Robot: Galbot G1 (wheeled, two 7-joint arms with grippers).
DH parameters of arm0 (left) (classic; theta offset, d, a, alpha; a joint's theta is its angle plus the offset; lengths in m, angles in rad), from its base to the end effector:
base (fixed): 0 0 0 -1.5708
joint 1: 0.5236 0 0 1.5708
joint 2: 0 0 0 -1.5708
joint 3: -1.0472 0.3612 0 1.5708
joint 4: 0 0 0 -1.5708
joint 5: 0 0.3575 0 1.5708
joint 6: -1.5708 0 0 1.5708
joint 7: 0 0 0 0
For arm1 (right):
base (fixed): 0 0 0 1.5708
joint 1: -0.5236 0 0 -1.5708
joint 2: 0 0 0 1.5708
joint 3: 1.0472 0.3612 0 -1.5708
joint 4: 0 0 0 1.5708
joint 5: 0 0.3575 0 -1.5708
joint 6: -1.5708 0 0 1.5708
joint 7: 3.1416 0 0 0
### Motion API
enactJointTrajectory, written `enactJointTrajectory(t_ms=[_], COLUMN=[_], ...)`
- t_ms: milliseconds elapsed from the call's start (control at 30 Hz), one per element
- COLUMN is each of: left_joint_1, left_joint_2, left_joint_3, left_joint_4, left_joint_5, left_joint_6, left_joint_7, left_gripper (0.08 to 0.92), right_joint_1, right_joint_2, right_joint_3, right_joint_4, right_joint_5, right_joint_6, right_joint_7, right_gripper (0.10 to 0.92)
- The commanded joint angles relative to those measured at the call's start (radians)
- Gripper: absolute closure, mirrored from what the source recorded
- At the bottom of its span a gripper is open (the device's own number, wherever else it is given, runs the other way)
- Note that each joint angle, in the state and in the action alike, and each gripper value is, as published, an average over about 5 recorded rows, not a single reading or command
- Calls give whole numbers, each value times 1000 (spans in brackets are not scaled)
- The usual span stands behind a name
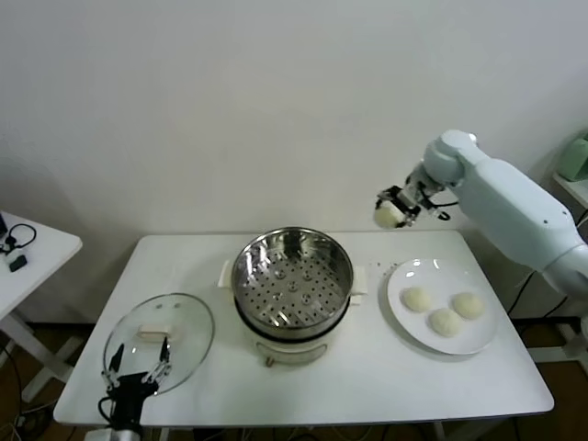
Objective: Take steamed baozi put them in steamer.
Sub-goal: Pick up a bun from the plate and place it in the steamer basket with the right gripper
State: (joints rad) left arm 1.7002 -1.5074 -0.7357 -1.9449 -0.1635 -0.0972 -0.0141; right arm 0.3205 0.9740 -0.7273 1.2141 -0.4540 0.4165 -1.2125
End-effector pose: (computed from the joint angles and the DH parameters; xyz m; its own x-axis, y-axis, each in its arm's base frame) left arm 0.1213 0.0845 -0.3769 -0.9694 -0.1879 0.1580 -0.1867 0.9822 0.0222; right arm 0.5900 -0.0101 -0.0140 -0.4073 -0.1813 0.8951 -0.4411 -0.8191 -0.3666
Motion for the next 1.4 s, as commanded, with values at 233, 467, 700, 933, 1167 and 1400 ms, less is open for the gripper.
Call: enactJointTrajectory(t_ms=[233, 467, 700, 933, 1167, 1400], left_joint_1=[25, 42, 60, 63, 59, 64], left_joint_2=[-2, 2, 8, 4, 2, 2], left_joint_3=[6, -3, -13, -12, -9, -10], left_joint_4=[-18, -29, -31, -28, -20, -21], left_joint_5=[17, 9, -3, -2, -1, -2], left_joint_6=[-2, -4, -8, -10, -11, -12], left_joint_7=[3, 3, 2, 2, 1, 0], left_gripper=[177, 177, 177, 177, 177, 177], right_joint_1=[82, 15, -63, -94, -112, -126], right_joint_2=[179, 277, 325, 324, 335, 351], right_joint_3=[-220, -225, -191, -170, -150, -139], right_joint_4=[241, 157, 34, -29, -73, -93], right_joint_5=[1, -82, -212, -246, -262, -280], right_joint_6=[35, 67, 123, 137, 143, 155], right_joint_7=[-4, -2, 5, 9, 11, 23], right_gripper=[329, 330, 328, 322, 323, 321])
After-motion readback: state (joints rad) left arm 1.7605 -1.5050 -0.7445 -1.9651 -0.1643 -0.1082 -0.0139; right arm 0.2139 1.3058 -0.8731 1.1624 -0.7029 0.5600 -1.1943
